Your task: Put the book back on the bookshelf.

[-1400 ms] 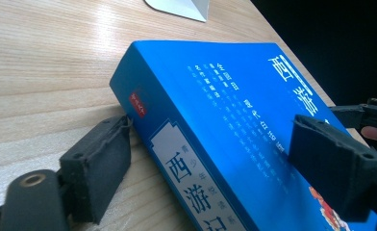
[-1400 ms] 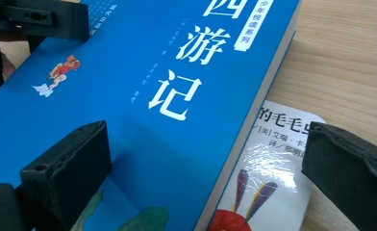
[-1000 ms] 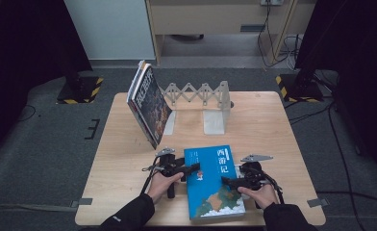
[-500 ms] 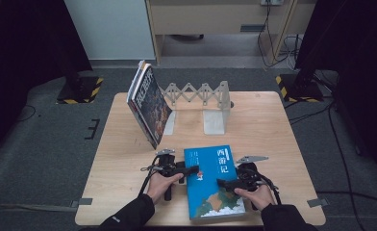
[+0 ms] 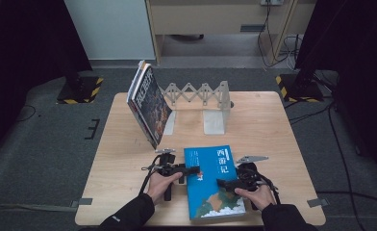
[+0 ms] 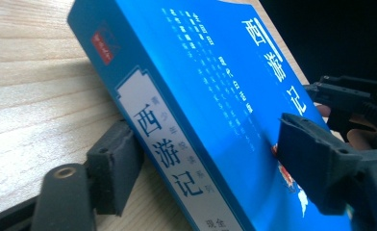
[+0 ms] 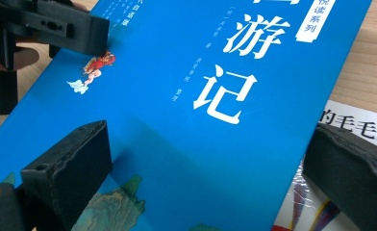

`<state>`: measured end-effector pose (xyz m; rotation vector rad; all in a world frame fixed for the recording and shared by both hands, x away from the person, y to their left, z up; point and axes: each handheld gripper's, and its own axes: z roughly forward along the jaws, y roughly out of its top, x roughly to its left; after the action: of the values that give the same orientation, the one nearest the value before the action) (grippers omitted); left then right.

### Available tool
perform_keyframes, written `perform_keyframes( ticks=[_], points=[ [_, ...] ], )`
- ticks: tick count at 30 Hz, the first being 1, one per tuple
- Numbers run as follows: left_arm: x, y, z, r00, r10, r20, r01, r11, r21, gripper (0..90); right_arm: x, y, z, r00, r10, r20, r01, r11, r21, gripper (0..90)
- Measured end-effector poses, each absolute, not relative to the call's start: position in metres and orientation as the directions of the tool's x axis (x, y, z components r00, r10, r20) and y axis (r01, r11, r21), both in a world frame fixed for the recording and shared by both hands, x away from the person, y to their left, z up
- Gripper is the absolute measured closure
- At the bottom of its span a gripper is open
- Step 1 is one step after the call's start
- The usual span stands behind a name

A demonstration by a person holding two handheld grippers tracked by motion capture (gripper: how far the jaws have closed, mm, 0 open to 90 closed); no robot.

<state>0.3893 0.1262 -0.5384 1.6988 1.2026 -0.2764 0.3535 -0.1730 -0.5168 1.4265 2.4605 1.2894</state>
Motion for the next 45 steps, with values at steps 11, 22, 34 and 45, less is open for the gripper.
perform_keyframes(
  ticks=[11, 22, 34, 45],
  points=[
    [0.393, 0.126, -0.534, 0.491, 0.535, -0.688, 0.823, -0.025, 0.567, 32.6, 0.354, -0.174, -0.517, -0.591, 0.721, 0.362, 0.71, 0.252, 0.658, 3.1],
    [0.394, 0.12, -0.52, 0.546, 0.512, -0.663, 0.792, -0.055, 0.608, 41.5, 0.356, -0.175, -0.516, -0.59, 0.719, 0.367, 0.713, 0.25, 0.656, 3.1],
    [0.394, 0.107, -0.523, 0.539, 0.508, -0.672, 0.805, -0.077, 0.588, 44.8, 0.356, -0.173, -0.516, -0.605, 0.711, 0.359, 0.7, 0.261, 0.664, 3.5],
    [0.393, 0.108, -0.517, 0.527, 0.509, -0.681, 0.815, -0.074, 0.575, 48.2, 0.356, -0.173, -0.515, -0.609, 0.707, 0.36, 0.698, 0.262, 0.667, 3.7]
  ],
)
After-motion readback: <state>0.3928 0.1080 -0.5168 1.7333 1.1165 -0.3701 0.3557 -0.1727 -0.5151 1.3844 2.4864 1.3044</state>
